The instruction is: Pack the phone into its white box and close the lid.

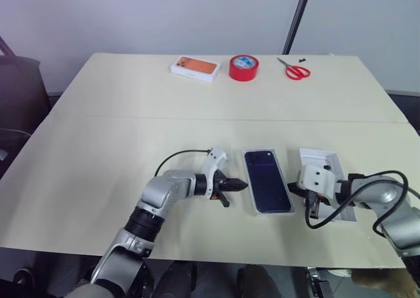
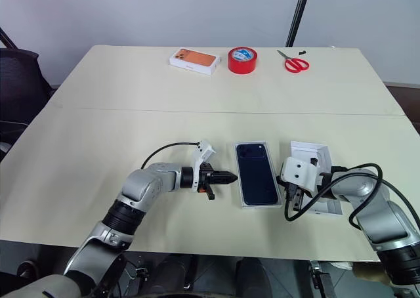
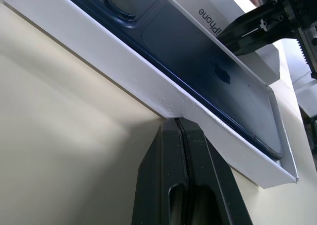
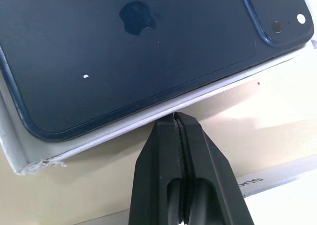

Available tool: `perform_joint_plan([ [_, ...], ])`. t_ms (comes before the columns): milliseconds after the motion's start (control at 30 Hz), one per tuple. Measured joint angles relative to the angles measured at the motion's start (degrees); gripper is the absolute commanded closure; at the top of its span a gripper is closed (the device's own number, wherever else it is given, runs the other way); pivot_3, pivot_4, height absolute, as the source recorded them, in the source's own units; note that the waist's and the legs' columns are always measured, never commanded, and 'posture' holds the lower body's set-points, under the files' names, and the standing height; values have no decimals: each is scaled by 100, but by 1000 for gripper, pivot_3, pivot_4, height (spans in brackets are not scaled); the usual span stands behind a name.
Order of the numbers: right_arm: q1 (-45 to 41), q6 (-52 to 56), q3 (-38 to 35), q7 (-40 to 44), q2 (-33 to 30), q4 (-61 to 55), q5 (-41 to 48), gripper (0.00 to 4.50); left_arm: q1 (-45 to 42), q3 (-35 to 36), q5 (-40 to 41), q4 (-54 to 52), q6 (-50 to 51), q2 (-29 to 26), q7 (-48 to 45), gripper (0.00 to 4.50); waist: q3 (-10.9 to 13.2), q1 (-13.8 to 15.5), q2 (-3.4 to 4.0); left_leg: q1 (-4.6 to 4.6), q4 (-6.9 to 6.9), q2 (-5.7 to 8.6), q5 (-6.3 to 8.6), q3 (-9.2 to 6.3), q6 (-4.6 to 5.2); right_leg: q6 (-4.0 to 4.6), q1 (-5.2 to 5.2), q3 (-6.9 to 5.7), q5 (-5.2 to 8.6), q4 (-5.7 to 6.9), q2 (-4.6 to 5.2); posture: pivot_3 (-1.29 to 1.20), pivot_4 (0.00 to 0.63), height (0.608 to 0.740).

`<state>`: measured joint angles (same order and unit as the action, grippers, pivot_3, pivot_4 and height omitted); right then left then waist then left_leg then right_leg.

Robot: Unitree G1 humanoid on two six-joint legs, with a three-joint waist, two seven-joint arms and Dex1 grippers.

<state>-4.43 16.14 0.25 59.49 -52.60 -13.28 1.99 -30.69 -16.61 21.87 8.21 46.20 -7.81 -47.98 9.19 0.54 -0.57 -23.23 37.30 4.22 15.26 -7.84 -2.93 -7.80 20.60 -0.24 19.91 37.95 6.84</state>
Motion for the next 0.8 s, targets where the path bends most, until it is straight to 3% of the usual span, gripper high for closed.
perform_joint_plan([
  [467, -131, -177, 120, 123, -12, 122, 102, 4467, -34, 186, 30, -93, -102, -267, -70, 4500, 0, -116, 0, 3, -4, -5, 0, -2, -1, 0, 2, 0, 0, 4, -3, 0, 150, 740],
  [800, 509, -280, -345, 242, -639, -15, 168, 4467, 190, 761, 250, -497, -292, -1083, -280, 4500, 0, -117, 0, 3, -5, -8, 0, -3, -1, 0, 2, 0, 0, 4, -2, 0, 150, 740],
])
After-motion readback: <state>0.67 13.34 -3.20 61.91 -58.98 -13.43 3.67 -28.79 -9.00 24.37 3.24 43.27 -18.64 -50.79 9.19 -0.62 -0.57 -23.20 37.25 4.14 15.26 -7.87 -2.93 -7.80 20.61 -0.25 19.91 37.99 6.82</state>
